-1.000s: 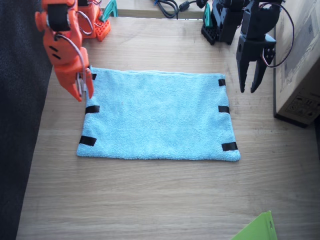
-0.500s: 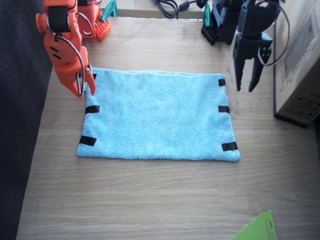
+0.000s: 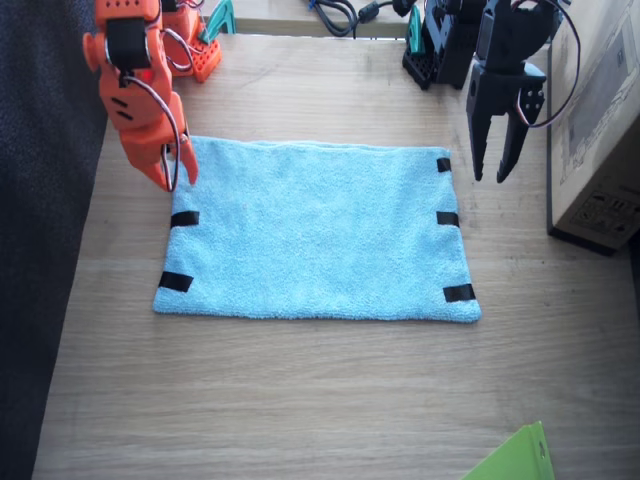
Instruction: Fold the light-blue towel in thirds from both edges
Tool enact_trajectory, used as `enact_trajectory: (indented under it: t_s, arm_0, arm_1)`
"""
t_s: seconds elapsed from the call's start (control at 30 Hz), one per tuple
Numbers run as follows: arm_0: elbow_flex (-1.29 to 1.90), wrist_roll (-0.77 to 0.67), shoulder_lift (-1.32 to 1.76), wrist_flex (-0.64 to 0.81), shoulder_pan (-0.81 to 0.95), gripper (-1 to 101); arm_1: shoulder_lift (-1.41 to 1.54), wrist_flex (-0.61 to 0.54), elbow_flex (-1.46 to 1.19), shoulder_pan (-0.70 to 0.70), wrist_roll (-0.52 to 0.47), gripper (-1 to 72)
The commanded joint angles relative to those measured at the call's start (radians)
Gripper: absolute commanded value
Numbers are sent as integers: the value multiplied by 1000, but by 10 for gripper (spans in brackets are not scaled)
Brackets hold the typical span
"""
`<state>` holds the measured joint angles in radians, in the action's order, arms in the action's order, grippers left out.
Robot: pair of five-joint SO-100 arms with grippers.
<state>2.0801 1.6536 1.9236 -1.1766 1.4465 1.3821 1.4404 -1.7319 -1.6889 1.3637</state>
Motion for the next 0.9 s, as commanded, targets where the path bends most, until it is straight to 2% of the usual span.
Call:
enact_trajectory:
  t_s: [0.0,0.33,0.63,0.87]
  arm_0:
    - [32,11,8,-9,-32,208]
    - [121,-2,-14,-6,-72,266]
    - [103,-3,-80,-14,-106,262]
    - [35,15,-167,-43,-126,265]
  arm_1:
    - [112,11,-9,3,-6,202]
    - [129,11,-12,11,-11,207]
    - [150,15,-28,-8,-12,176]
    - [156,14,-37,-3,-26,190]
